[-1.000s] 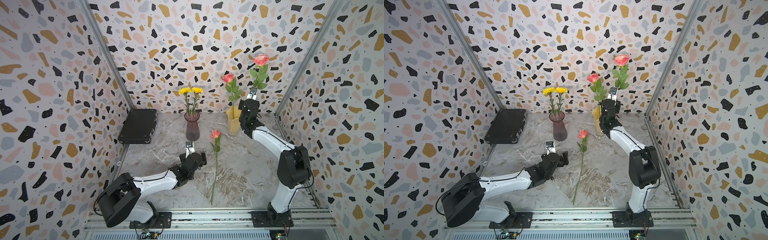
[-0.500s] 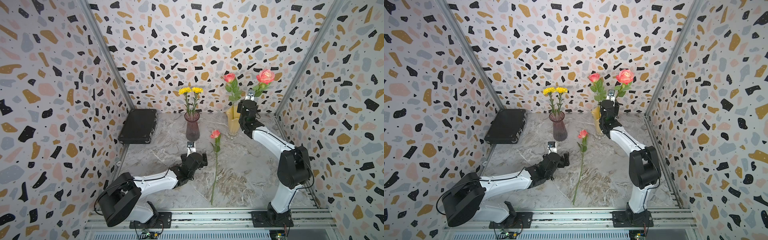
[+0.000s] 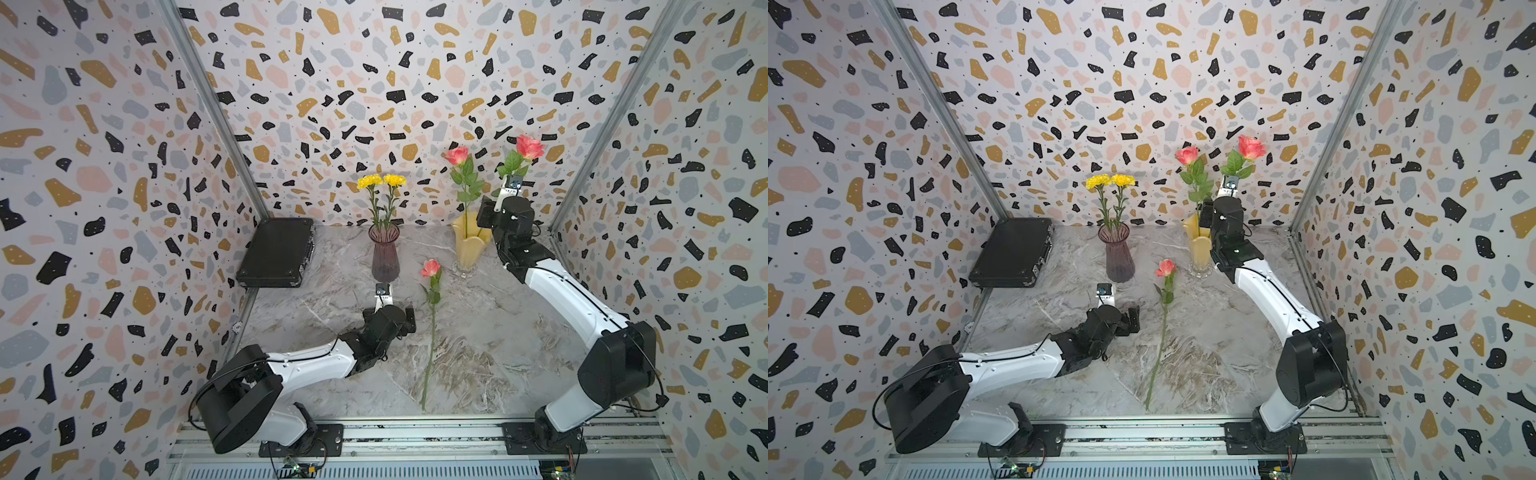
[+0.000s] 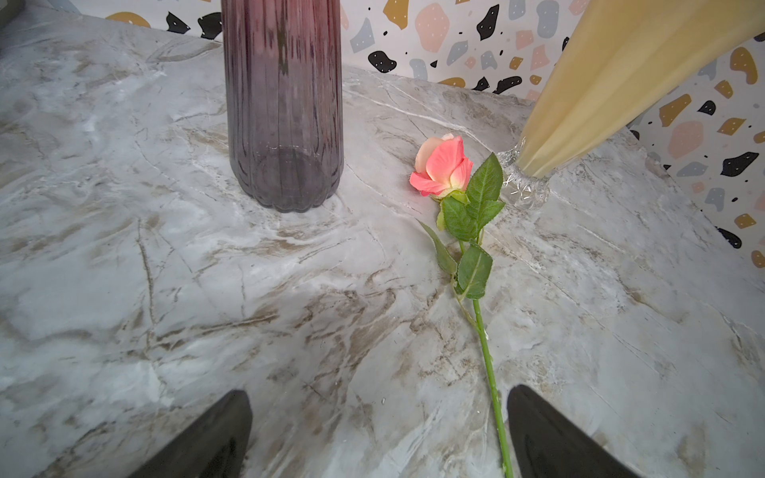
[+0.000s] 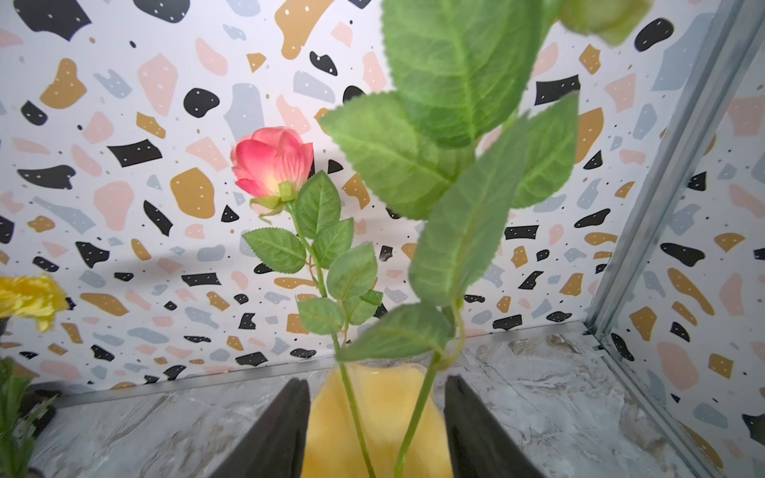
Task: Arrange the flowers in different vases according to their colors
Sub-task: Insert the flower into the vase, then pick up the flower at the center of the board.
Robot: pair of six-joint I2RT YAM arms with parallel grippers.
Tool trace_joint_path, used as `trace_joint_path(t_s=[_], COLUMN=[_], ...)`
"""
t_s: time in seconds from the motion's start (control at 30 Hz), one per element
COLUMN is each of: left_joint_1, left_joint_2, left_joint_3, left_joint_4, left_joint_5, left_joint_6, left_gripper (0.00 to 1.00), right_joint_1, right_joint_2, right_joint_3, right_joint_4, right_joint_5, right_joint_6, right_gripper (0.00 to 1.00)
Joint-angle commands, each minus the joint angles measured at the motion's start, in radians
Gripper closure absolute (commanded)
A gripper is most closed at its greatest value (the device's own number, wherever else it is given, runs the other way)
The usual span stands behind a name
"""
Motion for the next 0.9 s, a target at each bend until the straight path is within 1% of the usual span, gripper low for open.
trace_joint_path(t_s=[0.0,0.13,0.2,0.4,0.47,0.53,0.67,0.77,0.87], left_joint_1=[0.004,0.005,0.005,0.008,0.007,0.007,0.007,0.007,0.007], left_joint_2=[0.01,0.021,0.024,0.013,0.0,-0.018,-0.044,-0.056,-0.065], left_joint_3=[0.036,0.043,0.046,0.045,0.044,0.035,0.011,0.015,0.042], left_joint_4=[0.014,0.01,0.006,-0.008,-0.022,-0.024,-0.032,-0.065,-0.165], left_joint_5=[-0.002,-0.003,-0.003,-0.017,-0.021,-0.036,-0.116,-0.166,-0.199], left_joint_6=[0.014,0.019,0.019,0.016,0.015,0.011,-0.009,-0.021,-0.062], left_gripper=[0.01,0.01,0.0,0.01,0.0,0.0,0.01,0.0,0.01], right_joint_1=[-0.001,-0.001,-0.001,0.018,0.051,0.104,0.203,0.256,0.309], right_joint_2=[-0.025,-0.007,0.003,-0.048,-0.085,-0.126,-0.173,-0.199,-0.213], right_joint_3=[0.019,0.072,0.1,0.078,0.037,-0.029,-0.122,-0.229,-0.358], right_joint_4=[-0.088,-0.166,-0.236,-0.322,-0.335,-0.321,-0.367,-0.384,-0.377], right_joint_5=[-0.036,-0.04,-0.035,-0.134,-0.132,-0.121,-0.071,-0.07,-0.054], right_joint_6=[0.033,0.039,0.048,0.103,0.104,0.078,0.025,0.038,0.066], right_gripper=[0.41,0.38,0.37,0.36,0.36,0.36,0.35,0.34,0.33])
